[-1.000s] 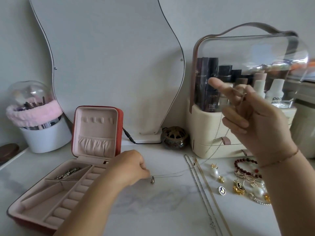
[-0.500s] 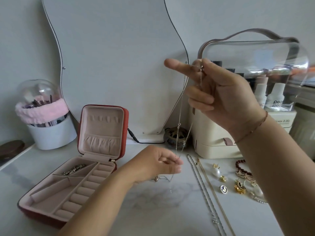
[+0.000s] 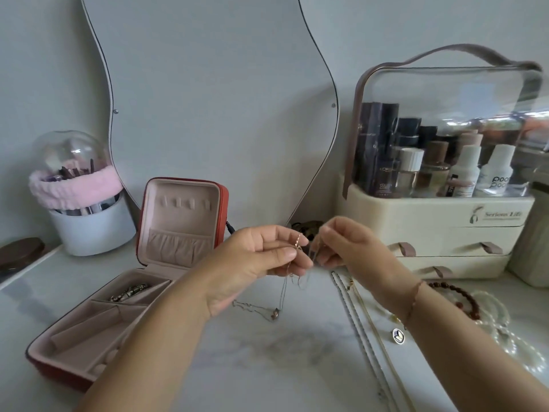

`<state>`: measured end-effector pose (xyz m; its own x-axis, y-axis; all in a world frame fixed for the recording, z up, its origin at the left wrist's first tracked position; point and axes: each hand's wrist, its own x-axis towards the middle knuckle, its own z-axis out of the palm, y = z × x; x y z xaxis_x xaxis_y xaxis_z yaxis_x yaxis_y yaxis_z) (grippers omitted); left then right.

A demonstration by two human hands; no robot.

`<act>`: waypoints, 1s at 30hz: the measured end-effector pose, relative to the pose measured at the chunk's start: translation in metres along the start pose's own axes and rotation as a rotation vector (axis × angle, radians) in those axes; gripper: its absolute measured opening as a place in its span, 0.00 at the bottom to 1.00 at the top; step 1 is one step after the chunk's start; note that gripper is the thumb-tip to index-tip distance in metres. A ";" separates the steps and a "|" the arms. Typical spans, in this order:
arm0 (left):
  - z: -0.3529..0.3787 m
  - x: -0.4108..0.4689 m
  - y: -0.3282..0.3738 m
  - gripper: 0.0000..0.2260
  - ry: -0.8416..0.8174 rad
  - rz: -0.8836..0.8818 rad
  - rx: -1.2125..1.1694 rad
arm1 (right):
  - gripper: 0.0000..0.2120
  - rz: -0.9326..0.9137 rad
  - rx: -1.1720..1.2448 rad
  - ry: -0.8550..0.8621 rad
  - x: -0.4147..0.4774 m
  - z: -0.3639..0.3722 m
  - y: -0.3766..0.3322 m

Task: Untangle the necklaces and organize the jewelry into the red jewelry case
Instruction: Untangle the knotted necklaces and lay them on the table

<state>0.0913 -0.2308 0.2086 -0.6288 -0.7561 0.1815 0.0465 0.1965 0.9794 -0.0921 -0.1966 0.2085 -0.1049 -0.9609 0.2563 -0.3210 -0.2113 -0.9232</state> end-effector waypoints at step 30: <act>0.009 0.002 0.001 0.02 0.106 0.017 0.173 | 0.05 -0.412 -0.295 0.087 -0.021 0.004 -0.003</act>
<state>0.0829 -0.2265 0.2088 -0.5431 -0.8116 0.2153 -0.0836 0.3074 0.9479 -0.0856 -0.1768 0.2047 0.0124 -0.7875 0.6162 -0.6027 -0.4976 -0.6239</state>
